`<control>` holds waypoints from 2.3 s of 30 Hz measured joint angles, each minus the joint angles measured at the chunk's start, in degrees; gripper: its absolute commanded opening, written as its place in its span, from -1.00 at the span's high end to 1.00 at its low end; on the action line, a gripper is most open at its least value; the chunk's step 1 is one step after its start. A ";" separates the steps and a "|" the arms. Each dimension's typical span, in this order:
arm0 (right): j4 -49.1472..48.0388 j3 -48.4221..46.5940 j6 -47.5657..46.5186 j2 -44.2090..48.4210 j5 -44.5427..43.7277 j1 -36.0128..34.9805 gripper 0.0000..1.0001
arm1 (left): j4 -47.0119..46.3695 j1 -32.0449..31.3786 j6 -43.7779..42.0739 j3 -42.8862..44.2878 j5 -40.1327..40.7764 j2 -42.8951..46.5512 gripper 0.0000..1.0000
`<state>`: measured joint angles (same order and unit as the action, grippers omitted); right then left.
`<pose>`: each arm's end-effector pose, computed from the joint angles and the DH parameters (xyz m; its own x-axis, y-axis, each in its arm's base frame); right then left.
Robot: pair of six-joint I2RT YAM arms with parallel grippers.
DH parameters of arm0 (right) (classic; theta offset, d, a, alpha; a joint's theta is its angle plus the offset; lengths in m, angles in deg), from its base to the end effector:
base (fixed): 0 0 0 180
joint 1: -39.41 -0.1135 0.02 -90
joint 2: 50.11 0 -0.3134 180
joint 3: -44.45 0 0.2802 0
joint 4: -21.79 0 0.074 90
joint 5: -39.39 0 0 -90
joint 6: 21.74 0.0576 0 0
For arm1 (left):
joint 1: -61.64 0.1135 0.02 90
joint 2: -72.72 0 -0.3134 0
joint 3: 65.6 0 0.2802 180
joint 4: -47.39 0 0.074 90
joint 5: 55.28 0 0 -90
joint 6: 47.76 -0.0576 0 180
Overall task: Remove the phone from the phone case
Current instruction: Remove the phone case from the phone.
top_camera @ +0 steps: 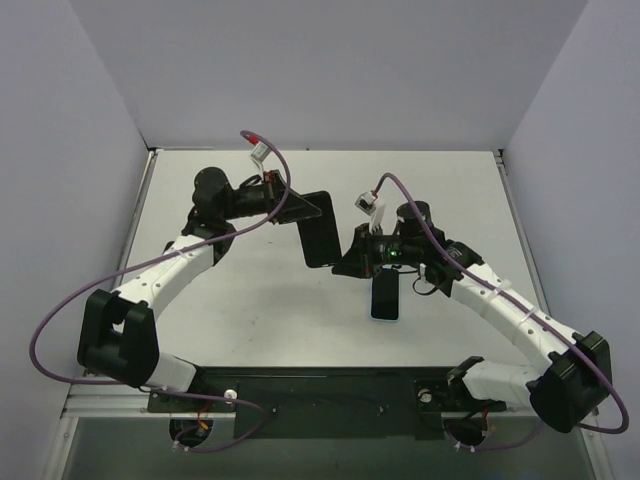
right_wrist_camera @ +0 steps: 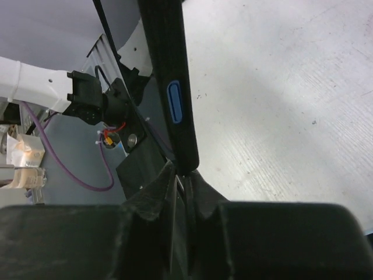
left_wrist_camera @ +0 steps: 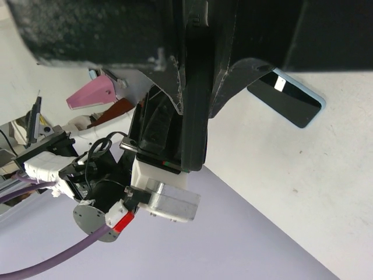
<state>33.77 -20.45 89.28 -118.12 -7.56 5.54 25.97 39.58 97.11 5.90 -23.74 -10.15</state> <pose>0.2226 0.1968 0.3587 -0.5442 -0.0496 -0.8375 -0.8135 0.2755 0.5122 0.3137 -0.1801 0.3874 -0.7037 -0.1764 -0.6882 0.6929 0.0440 -0.7197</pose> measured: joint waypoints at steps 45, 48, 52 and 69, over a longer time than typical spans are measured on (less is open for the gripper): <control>-3.74 -2.84 4.94 5.49 4.09 0.26 0.02 | 9.01 -0.04 5.49 -2.01 8.85 10.21 1.00; -5.07 -3.93 6.05 3.23 5.73 1.09 0.19 | 8.63 0.15 5.79 -2.01 8.28 10.21 1.00; -8.79 -3.93 8.00 1.31 10.10 1.55 0.61 | 6.54 0.44 7.32 -2.01 6.84 10.21 1.00; -4.76 -6.86 0.59 -2.01 22.49 1.51 0.77 | 3.54 0.48 10.58 -0.70 0.22 9.86 1.00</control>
<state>29.00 -27.31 89.87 -120.13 14.93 7.05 29.51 40.06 107.69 5.20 -23.52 -0.29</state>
